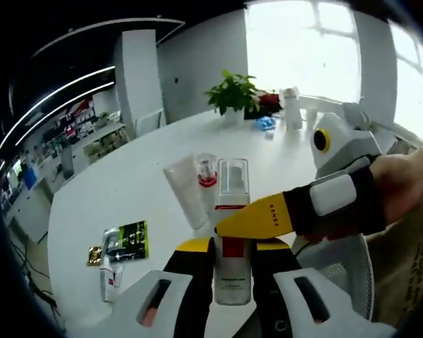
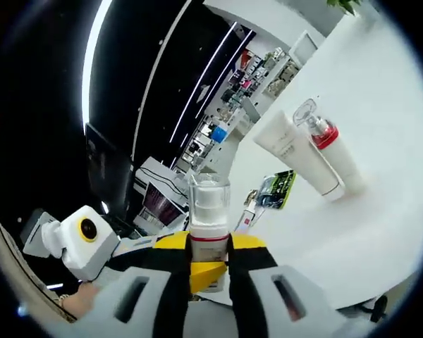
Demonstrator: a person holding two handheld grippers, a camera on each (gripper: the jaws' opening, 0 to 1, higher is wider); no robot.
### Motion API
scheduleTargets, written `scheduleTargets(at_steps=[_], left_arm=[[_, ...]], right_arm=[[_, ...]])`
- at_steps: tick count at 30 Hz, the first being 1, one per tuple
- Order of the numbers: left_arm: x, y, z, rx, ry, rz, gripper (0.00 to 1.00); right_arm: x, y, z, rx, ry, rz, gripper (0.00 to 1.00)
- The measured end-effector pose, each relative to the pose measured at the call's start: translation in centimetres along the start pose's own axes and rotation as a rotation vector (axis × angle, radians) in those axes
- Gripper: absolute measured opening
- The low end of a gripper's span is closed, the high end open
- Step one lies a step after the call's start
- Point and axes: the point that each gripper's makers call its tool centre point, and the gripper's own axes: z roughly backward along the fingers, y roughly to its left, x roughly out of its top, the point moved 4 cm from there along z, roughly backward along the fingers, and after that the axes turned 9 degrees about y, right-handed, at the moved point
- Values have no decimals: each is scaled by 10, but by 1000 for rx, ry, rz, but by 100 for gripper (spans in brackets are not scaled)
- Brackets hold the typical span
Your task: Arrange the skincare products in the storage area until every visible bottle or jar stands upright without overlapping.
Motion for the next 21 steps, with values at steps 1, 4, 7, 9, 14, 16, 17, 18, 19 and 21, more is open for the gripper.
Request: scheduleTargets(at_steps=[1,4,7,9,14,16,17,18,19,21], left_arm=[[0,-1,-1,-9,1,5,17],[-2,-3,-2,-46,5,-19,19],[-3,-10,-2,-131,8,-1,29],[-4,-10,1,-166,17,-33,36],[2,-8,12,-313,16,-74,37],[10,-4,14,-347,-1,-96,38],[13,-4,14,-365,5,-117,38],[16,-3,13,-370,7,-135,38],[18,-4,12,-391,14,-179,37],[23,-7,9,-403,19,-204,36]], right_arm=[[-1,0,1,3,7,13,19],[0,-2,3,4,39,82,19],[5,-7,6,3,66,156,19],[10,-12,10,3,92,242,19],[16,-20,17,17,236,545,19],[15,-18,19,68,316,702,19],[14,-17,19,86,352,765,19],[14,-18,19,91,391,873,19],[11,-18,19,109,428,917,19],[7,-20,19,146,479,996,19]])
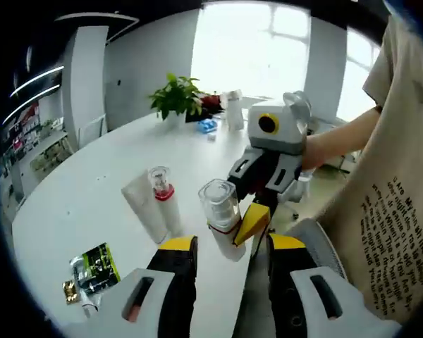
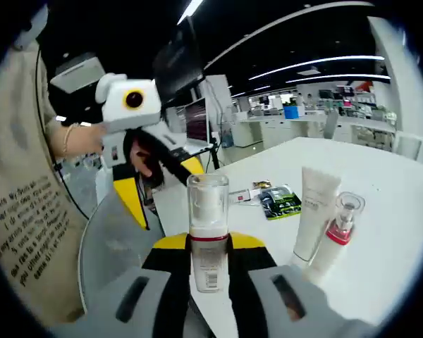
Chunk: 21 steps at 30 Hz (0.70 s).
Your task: Arrange the skincare products in the storage area until every visible bottle or jar stands upright without overlapping.
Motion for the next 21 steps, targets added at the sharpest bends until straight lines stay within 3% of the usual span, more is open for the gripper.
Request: scheduleTargets(at_steps=[5,10,21], left_arm=[[4,-2,-17,-29,53,-73,32],[7,-5,-27,-47,63,-106,27],[9,-2,-47,-46,125,-197,17]], right_arm=[[-6,1,-4,46,7,79,19],[-14,0,-6,70,9,121,19],[-30,-5,-6,98,5,154,19]])
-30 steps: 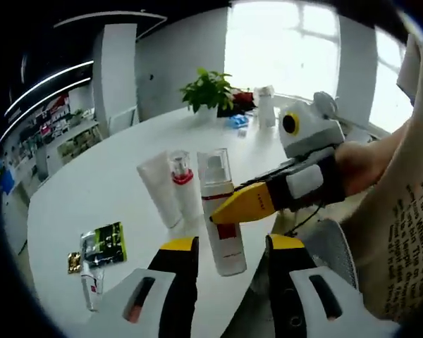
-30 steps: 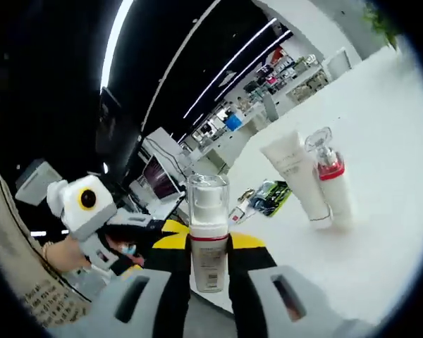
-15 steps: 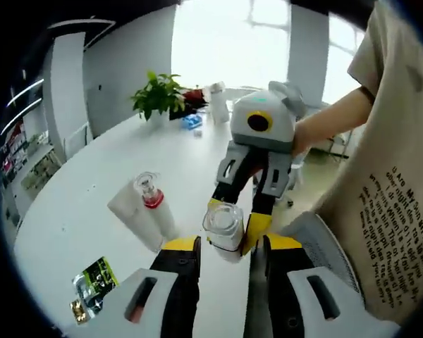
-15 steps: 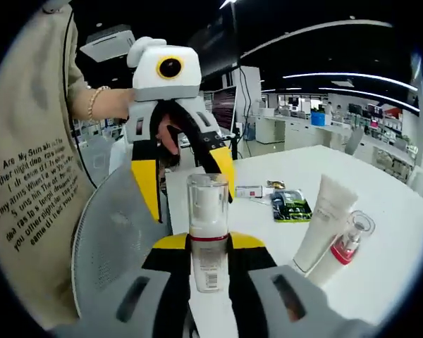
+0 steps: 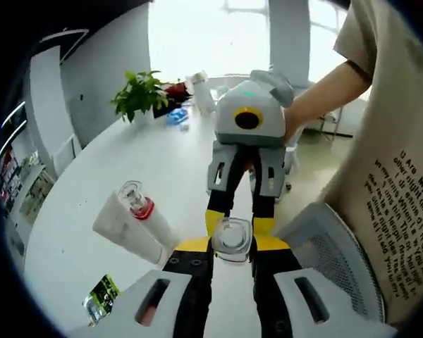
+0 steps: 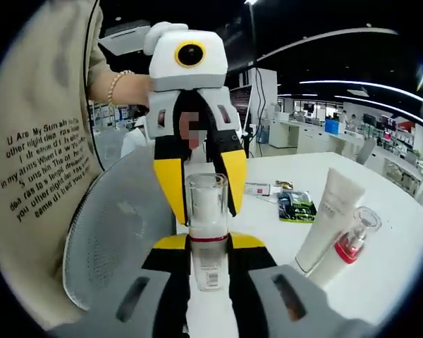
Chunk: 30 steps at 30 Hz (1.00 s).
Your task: Arrange the skincare products in the storage area until every visible bottle or jar stands upright without overlapping.
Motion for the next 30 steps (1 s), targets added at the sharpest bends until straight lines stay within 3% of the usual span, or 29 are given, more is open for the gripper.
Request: scheduleTargets(at_steps=[4,12,23,30], left_arm=[[-4,3,-15,2,63,2,17],[-15,13,-51,-14,115,20,16],[-16,25,-71,-11,138,26,16],[-15,36,-78,-2,118,36,16]], right_arm=[[-14,-4,-5,-6,14,-4,19],[-49,-16,-15,-10,68,-70,20],[-67,-31,-19,-13,85,-113,21],[-74,-42,-21,-25,89,-119,22]])
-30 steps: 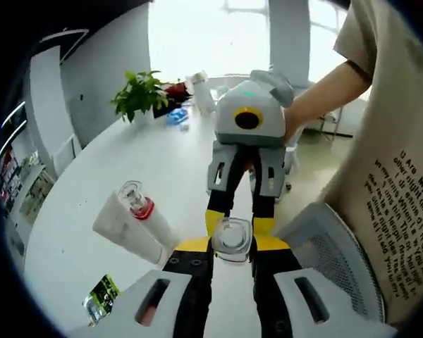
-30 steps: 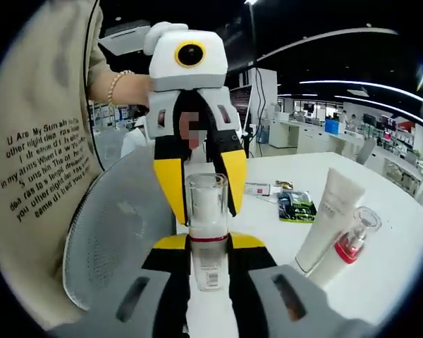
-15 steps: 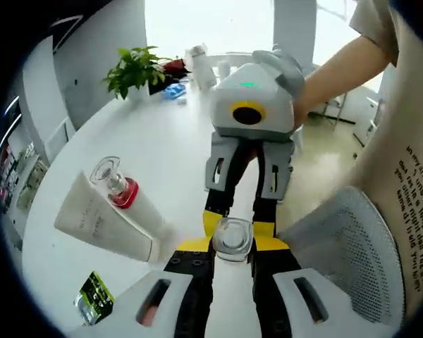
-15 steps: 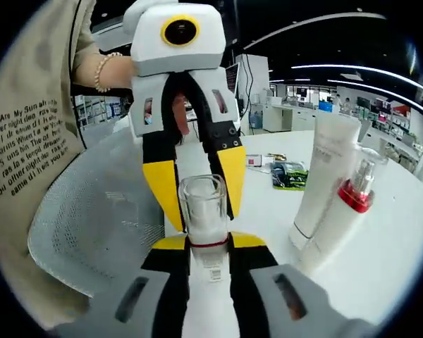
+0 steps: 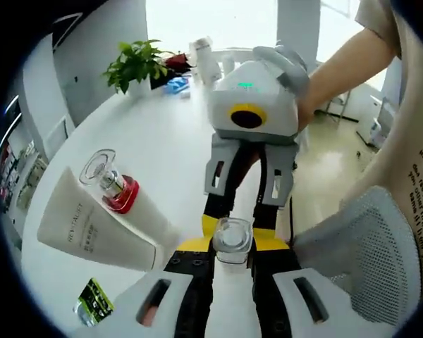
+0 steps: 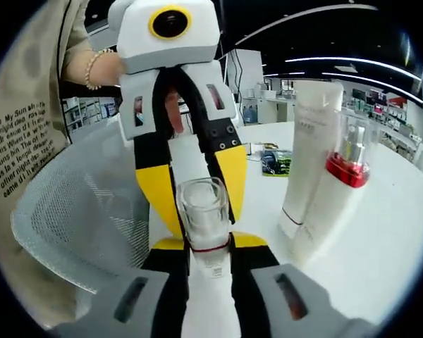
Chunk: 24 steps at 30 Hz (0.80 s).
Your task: Arrange the skincare products in the storage area until every visible bottle or jar stands upright without overlapping.
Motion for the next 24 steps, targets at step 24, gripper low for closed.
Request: scheduleTargets(at_steps=[24], left_arm=[[15,46,-10,46,-45,-21,17]], right_arm=[[0,-51,5,-44,25,39,21]])
